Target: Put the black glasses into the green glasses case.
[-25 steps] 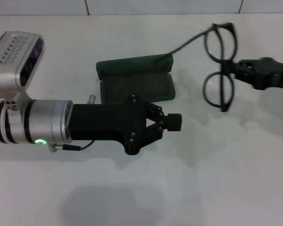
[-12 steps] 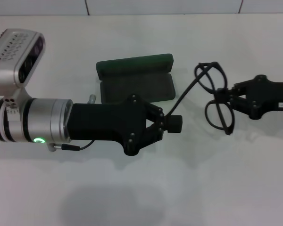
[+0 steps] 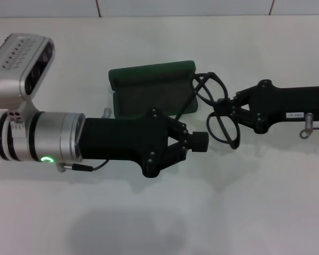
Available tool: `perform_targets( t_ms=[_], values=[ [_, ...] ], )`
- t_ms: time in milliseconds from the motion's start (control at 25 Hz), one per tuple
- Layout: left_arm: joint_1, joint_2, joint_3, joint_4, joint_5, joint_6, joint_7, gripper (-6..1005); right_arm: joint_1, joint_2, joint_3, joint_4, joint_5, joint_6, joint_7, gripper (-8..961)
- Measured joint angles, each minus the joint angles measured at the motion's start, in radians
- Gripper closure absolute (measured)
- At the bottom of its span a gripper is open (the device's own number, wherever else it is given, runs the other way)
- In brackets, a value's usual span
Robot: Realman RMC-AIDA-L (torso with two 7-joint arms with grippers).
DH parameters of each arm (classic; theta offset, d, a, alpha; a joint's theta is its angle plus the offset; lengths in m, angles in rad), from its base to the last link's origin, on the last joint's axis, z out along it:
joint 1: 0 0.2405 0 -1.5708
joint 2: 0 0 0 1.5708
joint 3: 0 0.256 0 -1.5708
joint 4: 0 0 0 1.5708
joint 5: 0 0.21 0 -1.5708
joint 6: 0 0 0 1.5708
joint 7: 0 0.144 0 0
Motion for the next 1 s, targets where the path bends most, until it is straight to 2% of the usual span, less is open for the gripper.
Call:
perform_targets(
  t_ms=[840,1000],
  values=[
    [-0.003,-0.007,0.007,-0.009,-0.004,-0.011,0.002,993,0.055,0.024,-0.004,0.006,0.070,-0.100,0.000,840],
    [-0.004,-0.007,0.007,-0.010,-0.005,-0.011,0.002,993,0.067,0.026,-0.050,0.012,0.124,-0.125,0.001,839]
  ],
)
